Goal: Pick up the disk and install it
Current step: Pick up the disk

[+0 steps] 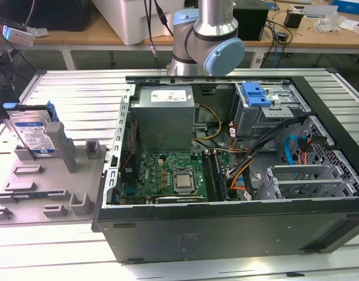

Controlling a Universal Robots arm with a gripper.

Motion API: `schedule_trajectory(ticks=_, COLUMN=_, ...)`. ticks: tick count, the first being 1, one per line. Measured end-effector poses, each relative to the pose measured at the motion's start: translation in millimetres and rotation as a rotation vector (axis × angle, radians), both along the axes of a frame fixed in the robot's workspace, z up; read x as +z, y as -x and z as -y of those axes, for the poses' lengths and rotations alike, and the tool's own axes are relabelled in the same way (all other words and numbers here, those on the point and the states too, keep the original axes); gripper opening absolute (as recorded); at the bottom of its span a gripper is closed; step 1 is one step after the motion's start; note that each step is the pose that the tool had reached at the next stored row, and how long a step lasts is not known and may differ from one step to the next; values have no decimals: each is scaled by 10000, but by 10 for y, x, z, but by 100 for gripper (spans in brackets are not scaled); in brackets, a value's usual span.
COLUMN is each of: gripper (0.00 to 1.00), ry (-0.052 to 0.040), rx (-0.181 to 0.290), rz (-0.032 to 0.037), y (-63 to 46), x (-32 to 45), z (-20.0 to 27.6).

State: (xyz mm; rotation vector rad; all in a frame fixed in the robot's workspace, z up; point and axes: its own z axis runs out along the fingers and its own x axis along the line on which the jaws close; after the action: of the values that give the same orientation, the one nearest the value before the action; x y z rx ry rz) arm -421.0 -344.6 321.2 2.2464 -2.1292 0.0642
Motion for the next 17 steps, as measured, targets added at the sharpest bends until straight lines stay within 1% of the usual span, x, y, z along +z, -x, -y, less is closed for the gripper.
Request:
schedule_trajectory(ticks=10, gripper=60, ry=0, rx=79, rz=0, y=0, x=-54, z=-13)
schedule_trajectory(ticks=12, gripper=59, ry=0, rx=91, rz=0, y=0, x=-63, z=-14)
schedule_trajectory(ticks=13, gripper=51, ry=0, rx=96, rz=0, y=0, x=-68, z=-14)
schedule_trajectory(ticks=17, gripper=51, ry=0, rx=120, rz=0, y=0, x=-90, z=-14)
